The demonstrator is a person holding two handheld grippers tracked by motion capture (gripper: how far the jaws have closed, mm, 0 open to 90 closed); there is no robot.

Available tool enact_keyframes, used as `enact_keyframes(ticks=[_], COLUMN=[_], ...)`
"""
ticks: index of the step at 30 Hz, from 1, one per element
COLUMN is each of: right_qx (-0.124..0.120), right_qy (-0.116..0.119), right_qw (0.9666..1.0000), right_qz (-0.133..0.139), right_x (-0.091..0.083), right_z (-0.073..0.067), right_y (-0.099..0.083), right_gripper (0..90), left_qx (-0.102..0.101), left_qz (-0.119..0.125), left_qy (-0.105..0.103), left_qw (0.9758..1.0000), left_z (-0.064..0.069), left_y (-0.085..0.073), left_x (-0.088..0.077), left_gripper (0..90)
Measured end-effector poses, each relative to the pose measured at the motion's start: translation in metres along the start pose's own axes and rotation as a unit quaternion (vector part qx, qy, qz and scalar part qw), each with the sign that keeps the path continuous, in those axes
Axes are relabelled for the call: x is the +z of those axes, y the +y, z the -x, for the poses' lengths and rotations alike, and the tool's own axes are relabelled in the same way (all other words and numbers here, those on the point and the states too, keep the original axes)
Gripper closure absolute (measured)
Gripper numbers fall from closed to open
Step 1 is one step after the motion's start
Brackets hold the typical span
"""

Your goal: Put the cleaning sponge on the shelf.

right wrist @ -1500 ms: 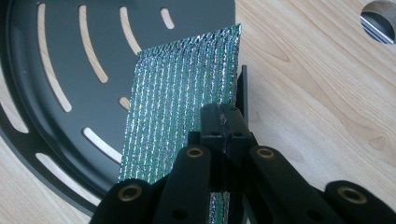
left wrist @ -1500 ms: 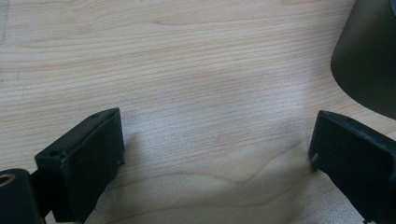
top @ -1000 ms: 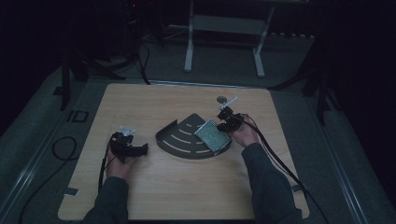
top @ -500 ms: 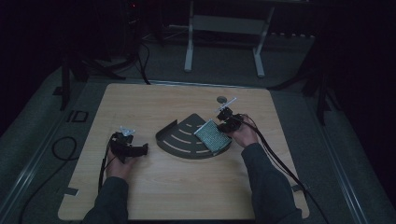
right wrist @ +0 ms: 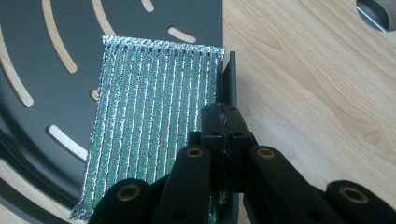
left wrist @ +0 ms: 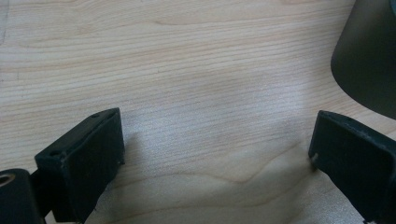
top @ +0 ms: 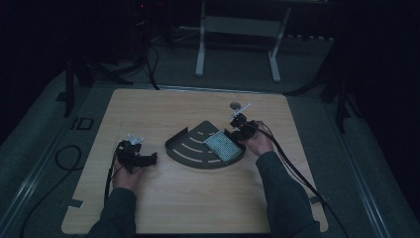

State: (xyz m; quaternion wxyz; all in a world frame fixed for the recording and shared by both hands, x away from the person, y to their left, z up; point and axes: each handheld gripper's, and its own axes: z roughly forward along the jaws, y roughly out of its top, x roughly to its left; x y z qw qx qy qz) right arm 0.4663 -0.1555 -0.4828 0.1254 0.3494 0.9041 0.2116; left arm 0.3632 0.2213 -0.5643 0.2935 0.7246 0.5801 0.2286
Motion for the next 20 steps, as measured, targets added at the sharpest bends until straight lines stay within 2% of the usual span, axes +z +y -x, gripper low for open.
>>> enact_keyframes(ticks=[3, 5, 9, 12, 15, 17, 18, 20], right_qx=[0.000, 0.003, 0.001, 0.005, 0.017, 0.023, 0.031, 0.033], right_qy=[0.001, 0.004, -0.002, 0.005, 0.014, 0.018, 0.023, 0.022], right_qw=[1.0000, 0.9999, 0.9998, 0.9994, 0.9986, 0.9983, 0.9973, 0.9970], right_qz=[0.004, 0.011, 0.018, 0.033, 0.048, 0.051, 0.062, 0.066], right_x=[-0.003, -0.005, -0.011, -0.017, -0.025, -0.027, -0.032, -0.037], right_z=[0.000, 0.001, -0.001, -0.003, -0.002, -0.001, 0.001, 0.001], right_y=[-0.001, -0.002, -0.004, -0.008, -0.015, -0.017, -0.024, -0.031], right_gripper=[88.9, 85.4, 75.0, 66.8, 58.0, 56.1, 51.7, 48.5], left_qx=[0.000, 0.000, 0.000, 0.000, 0.000, 0.000, 0.000, 0.000], left_qz=[0.000, 0.000, 0.000, 0.000, 0.000, 0.000, 0.000, 0.000], left_qy=[0.000, 0.000, 0.000, 0.000, 0.000, 0.000, 0.000, 0.000], left_qw=[1.0000, 1.0000, 1.0000, 1.0000, 1.0000, 1.0000, 1.0000, 1.0000], left_z=[0.000, 0.000, 0.000, 0.000, 0.000, 0.000, 0.000, 0.000], left_y=[0.000, 0.000, 0.000, 0.000, 0.000, 0.000, 0.000, 0.000], left_x=[0.000, 0.000, 0.000, 0.000, 0.000, 0.000, 0.000, 0.000], left_gripper=[3.6, 3.6, 3.6, 3.6, 3.6, 3.6, 3.6, 3.6])
